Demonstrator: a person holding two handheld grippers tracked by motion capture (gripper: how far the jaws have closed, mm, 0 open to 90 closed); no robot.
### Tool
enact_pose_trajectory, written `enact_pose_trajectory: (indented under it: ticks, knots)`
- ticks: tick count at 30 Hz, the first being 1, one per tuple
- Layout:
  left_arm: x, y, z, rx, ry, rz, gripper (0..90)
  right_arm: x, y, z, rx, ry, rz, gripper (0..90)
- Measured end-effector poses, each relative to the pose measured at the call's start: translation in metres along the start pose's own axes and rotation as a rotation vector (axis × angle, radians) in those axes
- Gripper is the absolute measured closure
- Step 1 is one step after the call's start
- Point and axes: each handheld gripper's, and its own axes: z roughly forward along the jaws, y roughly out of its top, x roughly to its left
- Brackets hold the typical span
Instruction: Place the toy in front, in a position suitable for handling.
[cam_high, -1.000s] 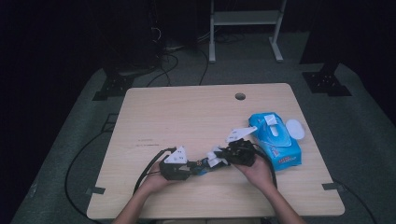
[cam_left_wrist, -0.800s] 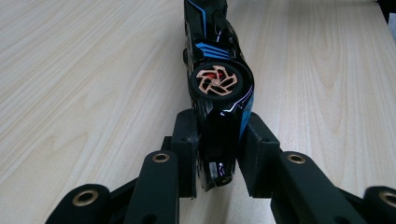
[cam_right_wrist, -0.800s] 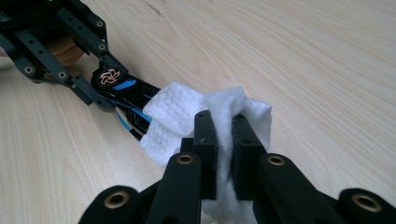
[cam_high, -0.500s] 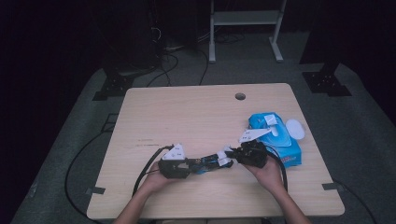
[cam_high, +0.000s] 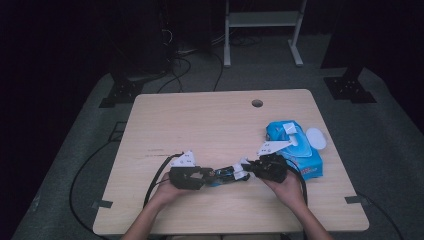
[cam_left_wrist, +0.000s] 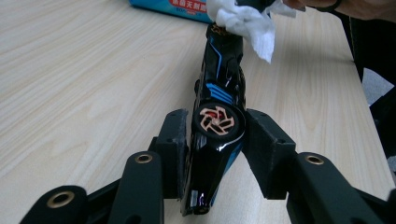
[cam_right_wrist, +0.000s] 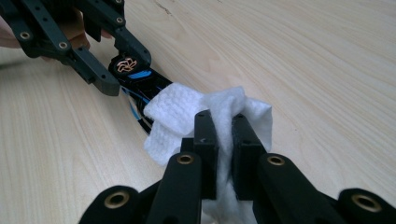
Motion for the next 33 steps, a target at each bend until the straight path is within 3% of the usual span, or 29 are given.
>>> enact_pose_trajectory:
  ticks: [7,14,21,33]
  knots:
    - [0.003,0.004,-0.004,-0.020,-0.006,-0.025,59.6,0.000,0.000,0.001,-0.002,-0.012,-0.006,82.7]
    - [0.008,0.008,-0.011,-0.061,-0.013,-0.083,56.4,0.000,0.001,0.001,-0.001,-0.019,-0.011,82.7]
    - [0.012,0.006,-0.010,-0.065,-0.002,-0.130,55.4,0.002,0.001,0.001,-0.001,-0.022,-0.019,82.6]
    - [0.005,0.004,-0.007,-0.051,-0.032,-0.119,51.9,0.012,-0.002,-0.005,0.022,-0.024,-0.061,82.6]
